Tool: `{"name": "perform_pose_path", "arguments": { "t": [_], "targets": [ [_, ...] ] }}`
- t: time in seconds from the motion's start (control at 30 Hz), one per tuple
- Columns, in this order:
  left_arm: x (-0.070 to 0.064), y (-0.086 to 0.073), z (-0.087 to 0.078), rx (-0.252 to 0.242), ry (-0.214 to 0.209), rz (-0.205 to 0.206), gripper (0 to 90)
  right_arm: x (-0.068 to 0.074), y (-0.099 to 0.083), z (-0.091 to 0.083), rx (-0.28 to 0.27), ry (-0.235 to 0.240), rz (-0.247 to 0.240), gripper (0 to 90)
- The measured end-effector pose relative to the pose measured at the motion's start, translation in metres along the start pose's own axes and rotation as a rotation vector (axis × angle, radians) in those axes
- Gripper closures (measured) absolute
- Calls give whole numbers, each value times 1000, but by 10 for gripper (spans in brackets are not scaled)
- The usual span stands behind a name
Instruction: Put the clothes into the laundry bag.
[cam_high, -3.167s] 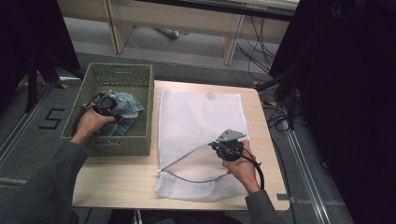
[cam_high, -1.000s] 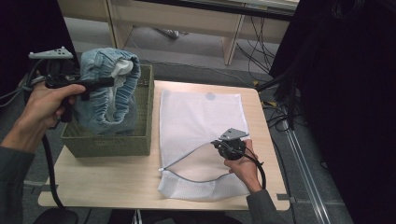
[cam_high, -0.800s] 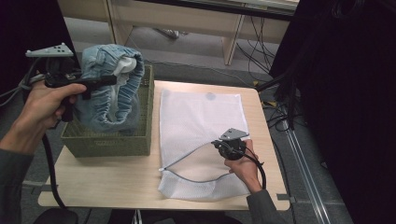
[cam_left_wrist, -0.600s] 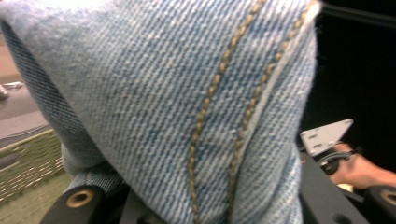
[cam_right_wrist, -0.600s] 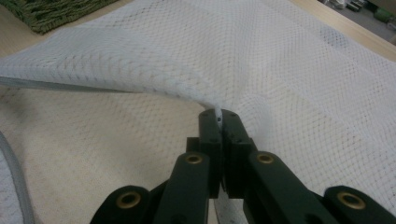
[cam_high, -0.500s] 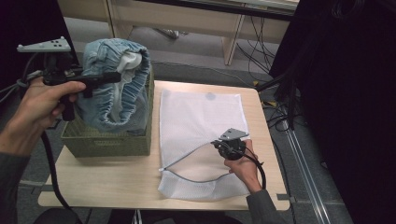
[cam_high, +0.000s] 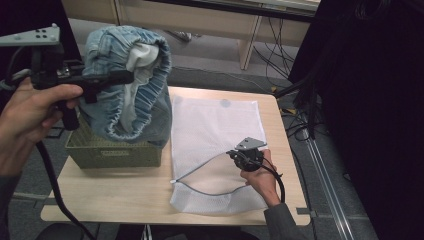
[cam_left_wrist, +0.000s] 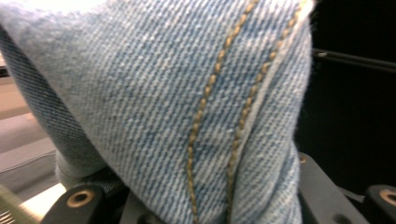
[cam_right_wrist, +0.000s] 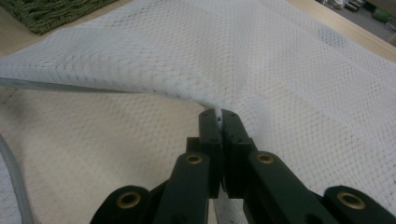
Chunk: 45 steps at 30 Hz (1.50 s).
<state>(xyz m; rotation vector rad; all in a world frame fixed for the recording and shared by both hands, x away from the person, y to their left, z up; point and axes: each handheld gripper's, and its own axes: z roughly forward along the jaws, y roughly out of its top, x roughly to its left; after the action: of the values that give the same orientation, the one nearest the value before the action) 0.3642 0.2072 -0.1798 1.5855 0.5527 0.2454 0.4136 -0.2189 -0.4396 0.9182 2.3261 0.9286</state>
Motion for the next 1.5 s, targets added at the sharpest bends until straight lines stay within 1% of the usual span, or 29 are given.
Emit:
{"name": "perform_pose_path", "arguments": {
  "t": [0.2, 0.23, 0.33, 0.37, 0.4, 0.47, 0.5, 0.53, 0.57, 0.6, 0.63, 0.7, 0.77, 0.8, 0.87, 0.93, 0.97, 1.0, 1.1, 1.13, 1.17, 1.2, 1.23, 1.27, 1.3, 1.33, 1.4, 1.47, 1.5],
  "targets": [
    [-25, -9, 15, 26, -113, -3, 676, 0, 0, 1, -13, -1, 4, 896],
    [-25, -9, 15, 26, -113, -3, 676, 0, 0, 1, -13, -1, 4, 896],
    [-41, -17, 27, 37, -201, -11, 676, -2, 0, -1, -11, 8, 3, 896],
    [-41, -17, 27, 37, -201, -11, 675, -2, 0, -1, -11, 8, 3, 896],
    [-48, -26, 35, 46, -238, -26, 676, -1, 1, -3, -11, 20, 47, 897],
    [-53, -37, 44, 63, -276, -43, 675, -4, 1, -4, -36, 19, 40, 897],
    [-53, -37, 44, 63, -276, -43, 675, -4, 1, -4, -36, 19, 40, 897],
    [-57, -49, 55, 75, -309, -65, 675, -4, 3, -8, -33, 31, 64, 897],
    [-57, -49, 55, 75, -309, -65, 675, -5, 4, -9, -46, 27, 57, 897],
    [-60, -60, 66, 88, -338, -80, 675, -6, 6, -10, -51, 31, 53, 897],
    [-60, -60, 66, 88, -338, -80, 675, -6, 6, -10, -51, 31, 53, 897],
    [-66, -78, 84, 111, -389, -98, 675, -6, 8, -13, -72, 33, 56, 898],
    [-67, -82, 88, 120, -393, -101, 674, -6, 10, -16, -70, 36, 56, 898],
    [-69, -95, 101, 154, -398, -92, 674, -6, 12, -17, -82, 46, 72, 898],
    [-67, -107, 110, 183, -397, -93, 673, -9, 12, -19, -92, 59, 78, 898],
    [-62, -124, 119, 192, -380, -92, 672, -12, 11, -20, -113, 47, 62, 898],
    [-62, -124, 119, 192, -380, -92, 671, -12, 11, -21, -113, 50, 70, 898],
    [-58, -144, 129, 235, -376, -82, 669, -11, 12, -21, -126, 48, 91, 898],
    [-53, -173, 149, 342, -327, -25, 665, -14, 14, -24, -134, 55, 98, 899],
    [-51, -183, 156, 383, -324, -24, 663, -15, 14, -24, -152, 46, 98, 900],
    [-49, -193, 163, 416, -319, -43, 660, -14, 15, -26, -157, 43, 111, 900],
    [-49, -193, 163, 416, -319, -43, 658, -14, 15, -26, -157, 43, 111, 900],
    [-47, -212, 176, 467, -316, -37, 656, -15, 17, -30, -163, 46, 117, 900],
    [-46, -219, 181, 497, -309, -21, 653, -15, 17, -32, -150, 55, 123, 900],
    [-45, -229, 189, 526, -297, -21, 650, -15, 18, -33, -161, 47, 123, 900],
    [-45, -229, 189, 526, -297, -21, 647, -15, 18, -33, -161, 47, 123, 900],
    [-44, -243, 205, 580, -303, -40, 639, -15, 20, -35, -168, 42, 82, 900],
    [-46, -247, 211, 591, -303, -40, 632, -10, 23, -37, -163, 39, 95, 900],
    [-53, -252, 223, 619, -322, -8, 627, -9, 24, -37, -176, 35, 72, 900]
  ]
}}
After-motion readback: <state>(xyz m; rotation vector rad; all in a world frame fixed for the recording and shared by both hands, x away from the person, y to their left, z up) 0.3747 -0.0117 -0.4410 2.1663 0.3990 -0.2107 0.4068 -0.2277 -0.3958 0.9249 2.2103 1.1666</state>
